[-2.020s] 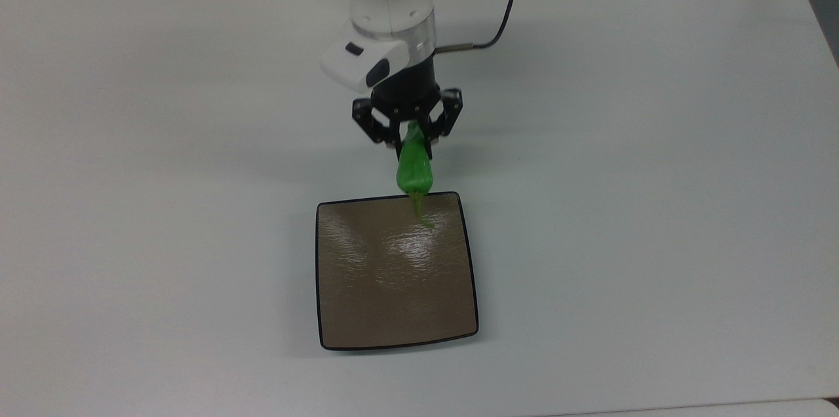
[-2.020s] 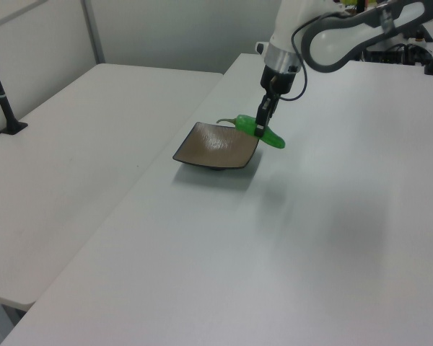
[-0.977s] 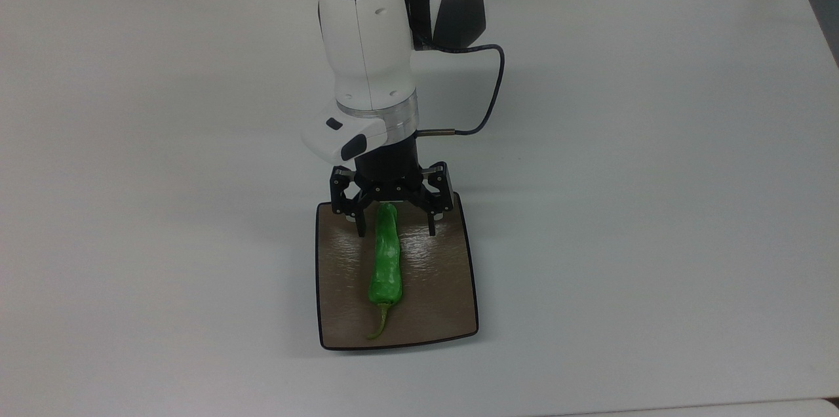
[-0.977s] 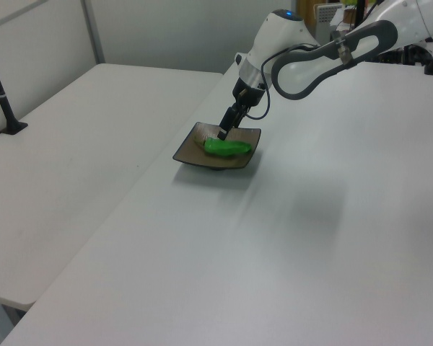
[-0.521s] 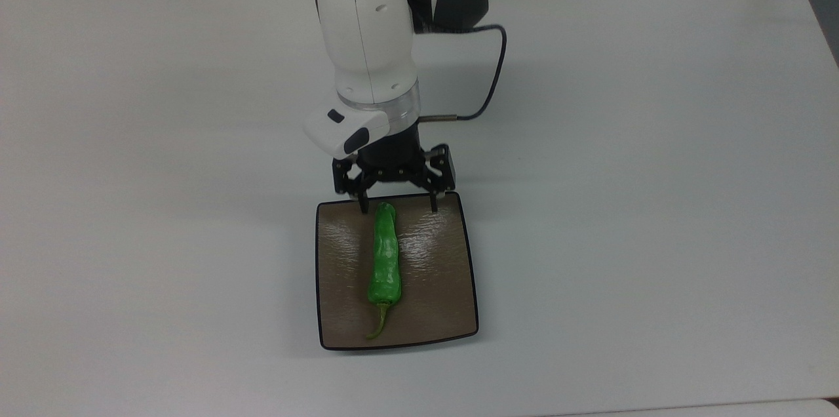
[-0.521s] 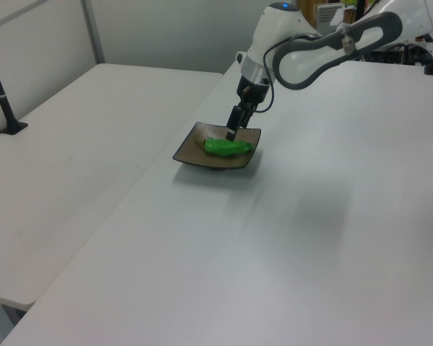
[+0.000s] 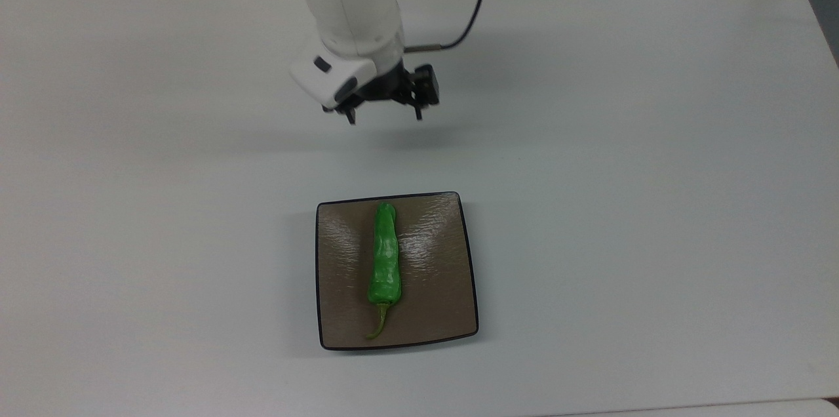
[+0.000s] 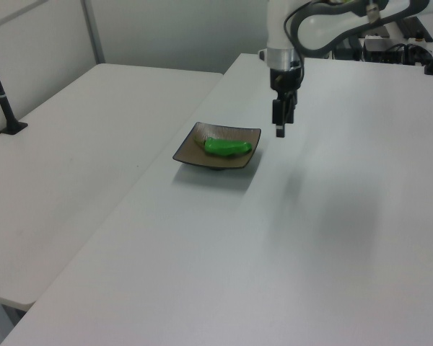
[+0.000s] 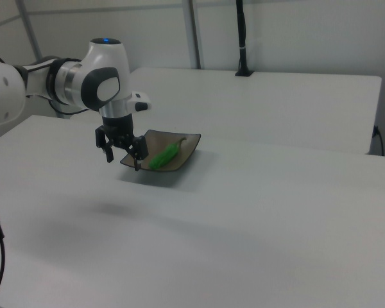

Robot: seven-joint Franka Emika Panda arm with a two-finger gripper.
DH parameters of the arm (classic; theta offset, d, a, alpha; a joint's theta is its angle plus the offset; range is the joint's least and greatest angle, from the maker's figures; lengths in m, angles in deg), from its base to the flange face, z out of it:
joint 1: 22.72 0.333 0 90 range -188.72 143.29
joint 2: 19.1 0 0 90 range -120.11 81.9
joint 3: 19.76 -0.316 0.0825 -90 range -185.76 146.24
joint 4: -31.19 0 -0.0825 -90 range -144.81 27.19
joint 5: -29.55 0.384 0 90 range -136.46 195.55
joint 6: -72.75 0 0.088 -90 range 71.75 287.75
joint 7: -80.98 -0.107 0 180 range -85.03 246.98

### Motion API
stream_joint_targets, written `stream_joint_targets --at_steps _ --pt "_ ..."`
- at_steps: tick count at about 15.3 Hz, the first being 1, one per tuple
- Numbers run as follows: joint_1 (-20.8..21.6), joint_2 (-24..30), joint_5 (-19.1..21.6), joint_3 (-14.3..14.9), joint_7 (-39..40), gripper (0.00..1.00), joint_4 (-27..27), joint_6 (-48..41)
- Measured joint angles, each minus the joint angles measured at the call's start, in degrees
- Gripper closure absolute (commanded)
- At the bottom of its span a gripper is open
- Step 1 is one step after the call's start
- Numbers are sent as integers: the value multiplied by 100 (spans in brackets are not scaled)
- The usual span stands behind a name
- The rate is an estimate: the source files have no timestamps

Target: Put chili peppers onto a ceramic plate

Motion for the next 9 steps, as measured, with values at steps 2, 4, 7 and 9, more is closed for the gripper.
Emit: stream_joint_targets --at_steps 2,4,7,9 --pt "-126 415 -27 2 28 0 -375 -27" --pt "-245 850 -28 3 48 0 -706 -28" --pt "-301 1532 -28 2 61 0 -1229 -28" --pt "-301 1803 -28 2 61 0 -1400 -28"
